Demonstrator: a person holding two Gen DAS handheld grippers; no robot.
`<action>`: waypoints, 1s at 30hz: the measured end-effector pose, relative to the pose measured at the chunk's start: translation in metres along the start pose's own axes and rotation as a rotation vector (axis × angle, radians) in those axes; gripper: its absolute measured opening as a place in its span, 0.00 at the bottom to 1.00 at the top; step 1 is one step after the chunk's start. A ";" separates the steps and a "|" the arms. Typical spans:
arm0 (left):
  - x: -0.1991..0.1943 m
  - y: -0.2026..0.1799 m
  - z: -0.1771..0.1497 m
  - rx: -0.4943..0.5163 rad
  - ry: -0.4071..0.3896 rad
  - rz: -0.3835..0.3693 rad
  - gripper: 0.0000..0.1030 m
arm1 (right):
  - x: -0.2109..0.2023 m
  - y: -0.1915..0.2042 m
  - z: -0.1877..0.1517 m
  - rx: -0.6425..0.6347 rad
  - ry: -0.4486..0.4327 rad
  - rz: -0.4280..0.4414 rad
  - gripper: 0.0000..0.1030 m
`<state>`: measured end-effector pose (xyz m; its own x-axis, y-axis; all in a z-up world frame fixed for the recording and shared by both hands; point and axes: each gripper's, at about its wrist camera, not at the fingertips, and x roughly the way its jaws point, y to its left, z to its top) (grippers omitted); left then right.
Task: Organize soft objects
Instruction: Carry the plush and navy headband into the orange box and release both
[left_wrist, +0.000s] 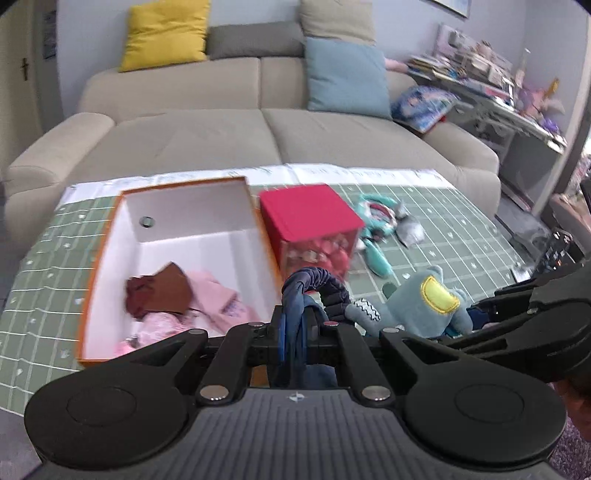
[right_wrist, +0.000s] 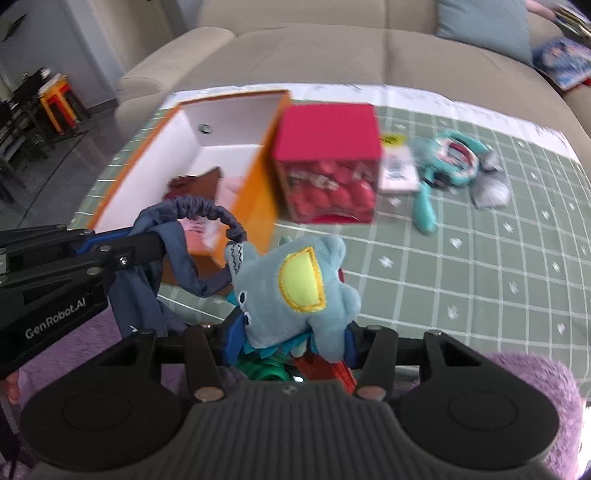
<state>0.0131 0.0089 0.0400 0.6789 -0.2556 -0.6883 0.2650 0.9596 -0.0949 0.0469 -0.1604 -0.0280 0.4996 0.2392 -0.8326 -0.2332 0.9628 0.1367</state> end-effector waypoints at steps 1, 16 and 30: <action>-0.004 0.007 0.002 -0.008 -0.011 0.009 0.08 | 0.000 0.007 0.003 -0.016 -0.004 0.011 0.49; -0.003 0.101 0.042 -0.080 -0.081 0.141 0.08 | 0.016 0.086 0.080 -0.172 -0.073 0.095 0.49; 0.078 0.169 0.081 -0.069 0.021 0.178 0.08 | 0.102 0.110 0.166 -0.165 -0.047 0.133 0.49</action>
<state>0.1665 0.1414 0.0289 0.6966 -0.0792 -0.7130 0.0942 0.9954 -0.0186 0.2103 -0.0092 -0.0091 0.4925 0.3722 -0.7867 -0.4314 0.8895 0.1507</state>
